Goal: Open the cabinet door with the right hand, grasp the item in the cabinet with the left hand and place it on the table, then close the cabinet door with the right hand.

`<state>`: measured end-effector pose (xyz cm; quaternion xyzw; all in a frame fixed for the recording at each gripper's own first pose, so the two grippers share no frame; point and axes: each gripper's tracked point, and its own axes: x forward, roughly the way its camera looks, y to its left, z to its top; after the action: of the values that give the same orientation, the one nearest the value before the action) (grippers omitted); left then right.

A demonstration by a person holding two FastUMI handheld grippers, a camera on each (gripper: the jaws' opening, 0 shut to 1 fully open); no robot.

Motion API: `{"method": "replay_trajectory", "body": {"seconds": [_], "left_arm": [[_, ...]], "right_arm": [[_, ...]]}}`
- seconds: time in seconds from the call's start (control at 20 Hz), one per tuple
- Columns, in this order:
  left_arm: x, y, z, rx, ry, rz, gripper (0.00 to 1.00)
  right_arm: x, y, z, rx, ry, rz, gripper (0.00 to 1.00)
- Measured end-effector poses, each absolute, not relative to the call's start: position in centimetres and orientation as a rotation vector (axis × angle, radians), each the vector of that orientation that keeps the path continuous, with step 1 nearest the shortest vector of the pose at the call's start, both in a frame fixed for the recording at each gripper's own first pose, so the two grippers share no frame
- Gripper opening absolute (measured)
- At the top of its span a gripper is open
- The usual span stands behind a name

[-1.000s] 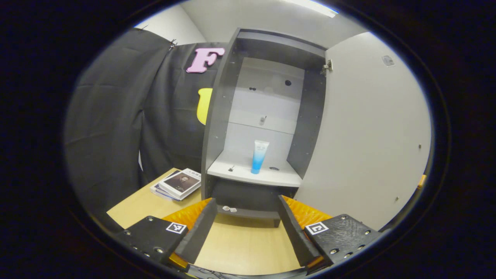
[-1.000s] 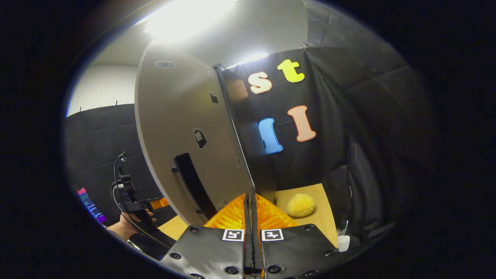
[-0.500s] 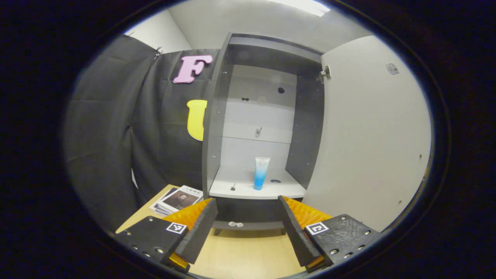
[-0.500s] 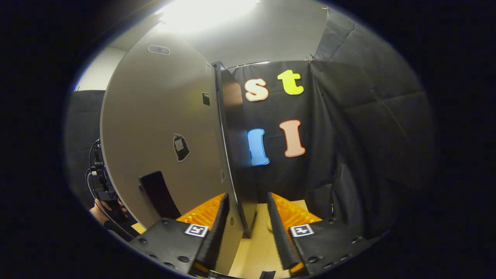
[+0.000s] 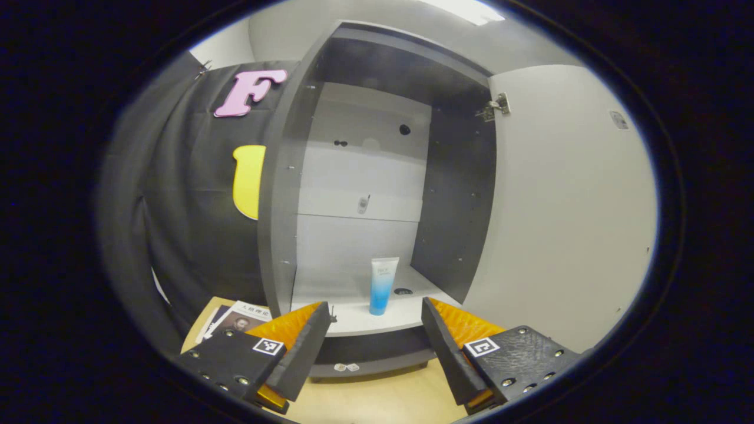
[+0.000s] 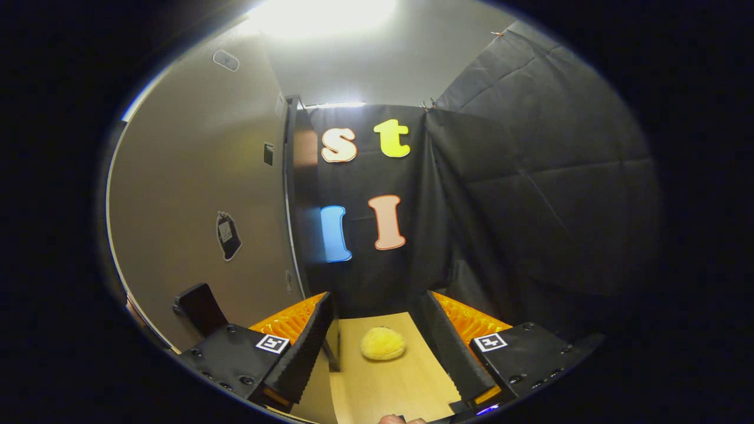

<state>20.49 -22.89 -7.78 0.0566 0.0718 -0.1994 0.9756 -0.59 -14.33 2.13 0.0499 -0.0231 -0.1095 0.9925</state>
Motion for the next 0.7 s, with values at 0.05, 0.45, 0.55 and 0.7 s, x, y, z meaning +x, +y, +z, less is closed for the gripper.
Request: {"method": "replay_trajectory", "body": {"seconds": [0.05, 0.45, 0.55, 0.7], "left_arm": [[21.7, -23.6, -8.3, 0.104, 0.155, -0.435, 0.99], [29.3, -28.3, -10.6, 0.155, 0.152, -0.558, 0.95], [30.9, -29.1, -11.1, 0.129, 0.153, -0.566, 0.96], [33.3, -29.5, -12.5, 0.122, 0.167, -0.567, 0.95]], "right_arm": [[-1.1, -14.7, 2.1, 0.092, -0.044, -0.256, 0.98], [-5.1, -17.0, 1.4, 0.097, -0.046, -0.521, 0.98], [-6.3, -17.2, 1.1, 0.107, -0.045, -0.569, 0.98], [-8.2, -17.5, 0.4, 0.124, -0.036, -0.634, 0.98]]}}
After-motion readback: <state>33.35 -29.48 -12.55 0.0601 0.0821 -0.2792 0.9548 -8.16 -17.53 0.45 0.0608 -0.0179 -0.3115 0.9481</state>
